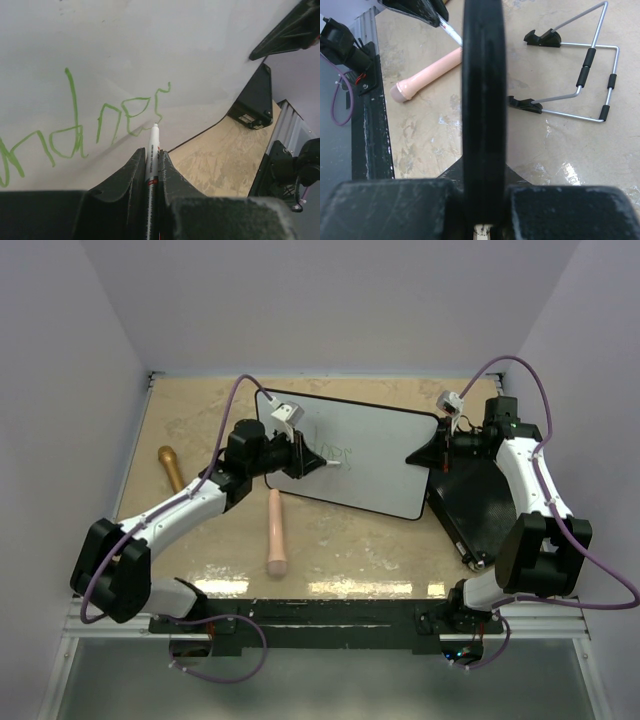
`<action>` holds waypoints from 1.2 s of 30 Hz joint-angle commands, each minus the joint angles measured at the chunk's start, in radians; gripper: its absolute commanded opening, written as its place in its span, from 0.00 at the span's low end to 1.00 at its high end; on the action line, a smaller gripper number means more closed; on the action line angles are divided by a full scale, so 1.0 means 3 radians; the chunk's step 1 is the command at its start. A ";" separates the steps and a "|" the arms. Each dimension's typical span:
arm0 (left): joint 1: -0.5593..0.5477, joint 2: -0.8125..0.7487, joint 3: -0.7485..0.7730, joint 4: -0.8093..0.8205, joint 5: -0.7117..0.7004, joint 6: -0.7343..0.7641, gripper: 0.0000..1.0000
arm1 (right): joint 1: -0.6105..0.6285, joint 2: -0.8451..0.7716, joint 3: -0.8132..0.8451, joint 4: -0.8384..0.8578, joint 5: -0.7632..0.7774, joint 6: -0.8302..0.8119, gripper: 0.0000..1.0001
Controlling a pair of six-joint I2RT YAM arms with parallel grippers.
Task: Write a sentence on the whiteboard
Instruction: Write on the whiteboard at the center of the board.
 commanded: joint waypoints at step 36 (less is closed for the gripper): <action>-0.0337 0.0288 0.0533 0.0252 -0.0368 -0.0010 0.00 | 0.0018 -0.0073 0.0057 -0.0039 0.0156 -0.0082 0.00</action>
